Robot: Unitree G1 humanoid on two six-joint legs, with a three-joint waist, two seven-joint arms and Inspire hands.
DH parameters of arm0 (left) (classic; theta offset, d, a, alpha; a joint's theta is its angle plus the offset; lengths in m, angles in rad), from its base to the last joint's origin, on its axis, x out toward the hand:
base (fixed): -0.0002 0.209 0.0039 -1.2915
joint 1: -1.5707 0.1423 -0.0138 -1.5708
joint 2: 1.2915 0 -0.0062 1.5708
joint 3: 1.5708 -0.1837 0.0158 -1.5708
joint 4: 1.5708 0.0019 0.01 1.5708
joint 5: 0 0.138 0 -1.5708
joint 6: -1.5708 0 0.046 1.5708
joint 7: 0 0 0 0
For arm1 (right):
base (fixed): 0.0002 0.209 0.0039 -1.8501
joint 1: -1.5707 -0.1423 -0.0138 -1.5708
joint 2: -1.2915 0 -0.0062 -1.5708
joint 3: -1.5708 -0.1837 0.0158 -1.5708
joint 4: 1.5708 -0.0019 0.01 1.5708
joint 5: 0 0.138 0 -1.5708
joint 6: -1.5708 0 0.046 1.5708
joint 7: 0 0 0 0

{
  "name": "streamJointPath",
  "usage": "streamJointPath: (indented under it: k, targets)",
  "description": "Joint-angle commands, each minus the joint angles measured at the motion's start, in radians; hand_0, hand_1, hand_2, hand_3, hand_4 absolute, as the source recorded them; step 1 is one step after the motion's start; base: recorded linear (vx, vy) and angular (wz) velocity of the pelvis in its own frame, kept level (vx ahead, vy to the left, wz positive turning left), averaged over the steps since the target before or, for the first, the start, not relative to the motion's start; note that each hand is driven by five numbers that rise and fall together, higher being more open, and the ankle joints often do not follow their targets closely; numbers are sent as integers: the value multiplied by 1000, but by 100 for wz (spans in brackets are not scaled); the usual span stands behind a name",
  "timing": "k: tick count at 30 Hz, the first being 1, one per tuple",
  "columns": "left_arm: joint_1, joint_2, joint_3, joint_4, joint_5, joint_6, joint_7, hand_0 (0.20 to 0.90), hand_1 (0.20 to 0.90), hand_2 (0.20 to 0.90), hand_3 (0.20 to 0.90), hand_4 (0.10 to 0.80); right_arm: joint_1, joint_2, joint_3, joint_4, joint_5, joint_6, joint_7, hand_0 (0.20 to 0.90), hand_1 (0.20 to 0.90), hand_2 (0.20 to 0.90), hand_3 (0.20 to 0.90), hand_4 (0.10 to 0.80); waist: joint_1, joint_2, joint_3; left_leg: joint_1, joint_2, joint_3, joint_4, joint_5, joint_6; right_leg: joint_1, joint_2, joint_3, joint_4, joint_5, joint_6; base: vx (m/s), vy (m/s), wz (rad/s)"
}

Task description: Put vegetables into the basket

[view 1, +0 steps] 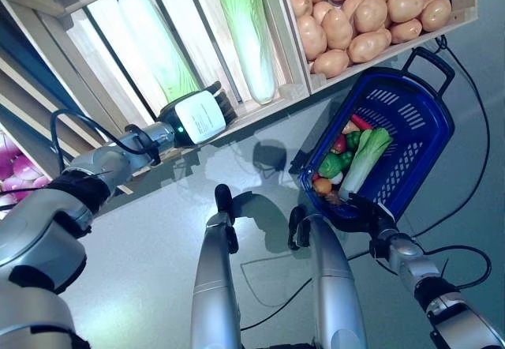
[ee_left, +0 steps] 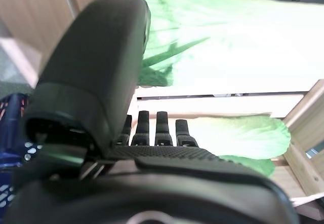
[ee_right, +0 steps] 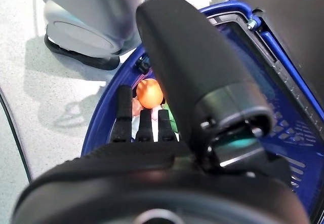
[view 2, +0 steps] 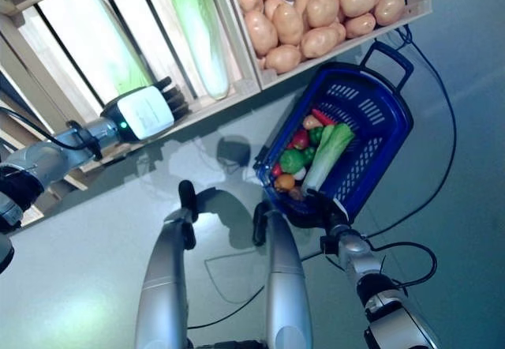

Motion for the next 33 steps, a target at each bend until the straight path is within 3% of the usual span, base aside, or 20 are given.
streamJointPath:
  k: [1,10,14,24,25,26,27,33]
  targets:
    - [-178,78,25,-59,-1,46,34,900,900,900,900,800,83,-91,-57,-37,49,-32,-30,900,900,900,900,800,-4,30,-1,-8,24,16,231,-265,-7,12,-22,56,-165,186,65,-2,21,4]
    - [-192,82,35,-3,-35,67,119,900,900,900,900,800,81,-122,-73,-52,70,-15,-27,900,900,900,900,800,-3,20,-1,-25,23,18,234,-264,1,-11,-23,50,-155,191,62,7,26,1]
    - [-174,61,67,60,-149,101,208,900,900,900,900,800,87,-134,-79,-76,78,0,-37,900,900,900,900,800,-3,10,-1,-62,26,11,260,-269,6,-47,-25,48,-122,182,56,0,0,0]
    - [-159,14,89,135,-146,133,282,900,900,900,900,800,66,-150,-73,-146,91,32,-64,900,900,900,900,800,-8,-15,-1,-88,20,-1,275,-273,9,-81,-12,45,-83,170,47,0,0,0]
    - [-158,10,91,141,-148,138,284,575,575,575,575,584,63,-151,-74,-147,86,32,-61,900,900,900,900,800,-9,-17,-1,-91,22,-1,276,-272,8,-84,-11,44,-80,169,47,0,0,0]
    - [-155,4,95,148,-143,141,287,404,404,404,404,469,66,-151,-76,-150,87,31,-61,900,900,900,900,800,-10,-18,-1,-92,23,-1,277,-271,7,-85,-11,44,-77,168,46,0,0,0]
    - [-158,2,93,154,-142,137,288,300,300,300,300,400,70,-149,-79,-153,92,31,-62,900,900,900,900,800,-10,-20,-1,-97,23,-2,282,-272,7,-88,-12,43,-71,165,46,0,0,0]
    - [-155,3,97,163,-139,132,283,300,300,300,300,400,82,-142,-88,-172,94,27,-71,900,900,900,900,800,-12,-19,-1,-105,21,-4,294,-277,6,-99,-12,42,-54,161,47,0,0,0]
